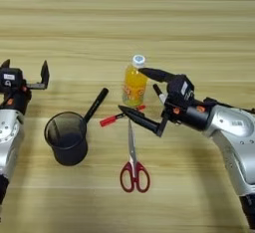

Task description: Move the objects on the table

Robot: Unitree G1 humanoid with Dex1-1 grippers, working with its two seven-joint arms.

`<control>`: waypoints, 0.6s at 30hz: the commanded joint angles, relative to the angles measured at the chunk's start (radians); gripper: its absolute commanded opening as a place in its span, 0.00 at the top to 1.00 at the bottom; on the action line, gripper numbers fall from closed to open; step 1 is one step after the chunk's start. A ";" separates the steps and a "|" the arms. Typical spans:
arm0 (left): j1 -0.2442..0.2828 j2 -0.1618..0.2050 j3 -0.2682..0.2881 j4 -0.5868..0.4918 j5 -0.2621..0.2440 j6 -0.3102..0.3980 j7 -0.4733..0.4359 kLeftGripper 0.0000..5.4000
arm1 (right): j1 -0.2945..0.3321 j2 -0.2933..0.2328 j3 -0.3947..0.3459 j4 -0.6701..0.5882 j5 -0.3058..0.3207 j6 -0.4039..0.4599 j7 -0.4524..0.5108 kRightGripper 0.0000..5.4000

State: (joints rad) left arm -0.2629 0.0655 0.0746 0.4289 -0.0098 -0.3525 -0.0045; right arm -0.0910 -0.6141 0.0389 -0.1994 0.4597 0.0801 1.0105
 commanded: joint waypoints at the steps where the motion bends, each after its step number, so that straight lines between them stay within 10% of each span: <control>1: 0.019 -0.004 0.004 -0.014 -0.011 0.027 -0.002 0.00 | 0.026 -0.060 0.032 0.008 -0.030 0.035 0.066 0.00; 18: 0.028 -0.009 -0.001 -0.009 0.007 0.022 0.014 0.00 | 0.064 -0.173 0.184 0.079 -0.222 -0.021 0.254 0.00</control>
State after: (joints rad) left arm -0.2462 0.0582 0.0746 0.4242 -0.0073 -0.3365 0.0040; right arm -0.0344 -0.7742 0.2129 -0.1188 0.2647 0.0841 1.2697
